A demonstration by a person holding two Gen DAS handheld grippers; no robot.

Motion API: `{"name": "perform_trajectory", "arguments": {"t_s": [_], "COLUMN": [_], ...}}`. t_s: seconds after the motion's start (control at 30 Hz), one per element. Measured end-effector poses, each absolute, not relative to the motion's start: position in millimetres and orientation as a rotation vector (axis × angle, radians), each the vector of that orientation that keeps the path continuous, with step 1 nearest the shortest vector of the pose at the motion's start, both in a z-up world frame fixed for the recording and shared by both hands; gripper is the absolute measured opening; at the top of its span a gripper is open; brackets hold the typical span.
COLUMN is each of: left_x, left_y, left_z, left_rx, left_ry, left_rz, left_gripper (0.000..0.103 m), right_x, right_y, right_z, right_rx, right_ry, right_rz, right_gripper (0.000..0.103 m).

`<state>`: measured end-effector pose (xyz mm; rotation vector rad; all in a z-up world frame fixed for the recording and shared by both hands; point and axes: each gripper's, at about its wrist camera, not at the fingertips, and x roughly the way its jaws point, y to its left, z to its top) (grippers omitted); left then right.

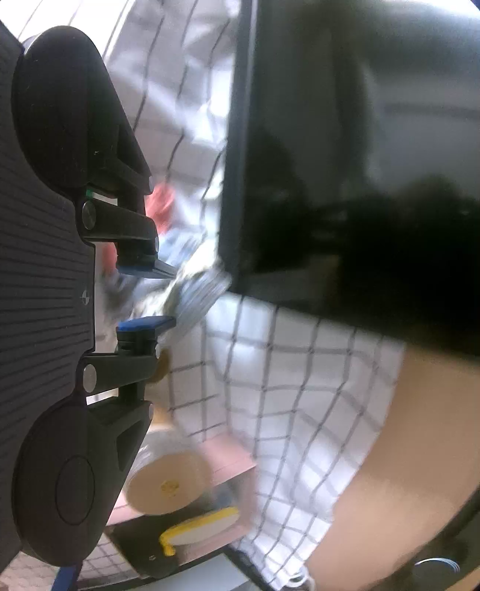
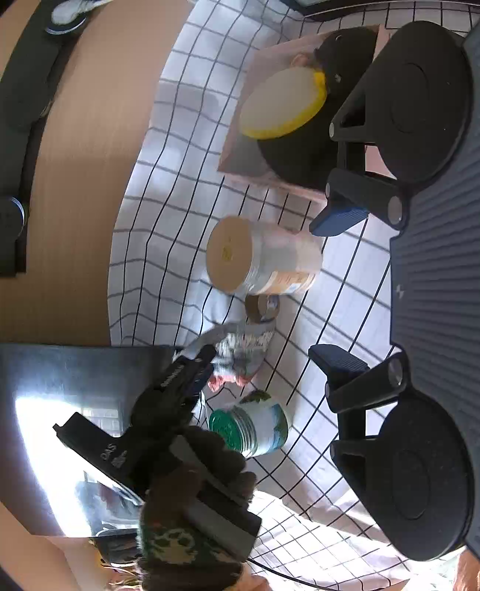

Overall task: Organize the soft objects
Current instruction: 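Grasp the grey patterned glove with the right tool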

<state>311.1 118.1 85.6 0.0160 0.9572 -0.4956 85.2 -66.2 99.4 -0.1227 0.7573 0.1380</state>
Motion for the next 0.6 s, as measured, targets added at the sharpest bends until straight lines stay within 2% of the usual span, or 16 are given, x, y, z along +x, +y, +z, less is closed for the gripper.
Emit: {"name": "perform_trajectory", "arguments": {"t_s": [0.13,0.27,0.33,0.6], "left_x": [300,286,275,184], "left_y": [95,82,80,98], "left_z": [73,62,59,67], "left_rx": [0.043,0.085,0.09,-0.002], "left_ry": [0.993,1.022,1.018,0.853], "left_rz": [-0.5,-0.494,-0.492,-0.507], "left_gripper": [0.022,0.014,0.014,0.013], "right_x": [84,82,82,93], "right_y": [-78,-87,-91,-84], "right_z": [98,97,96,89], "right_rx": [-0.124,-0.113,-0.11,-0.318], "right_ry": [0.752,0.754,0.752,0.699], "right_rz": [0.135,0.148,0.152,0.177], "right_gripper": [0.065,0.065,0.065,0.065]}}
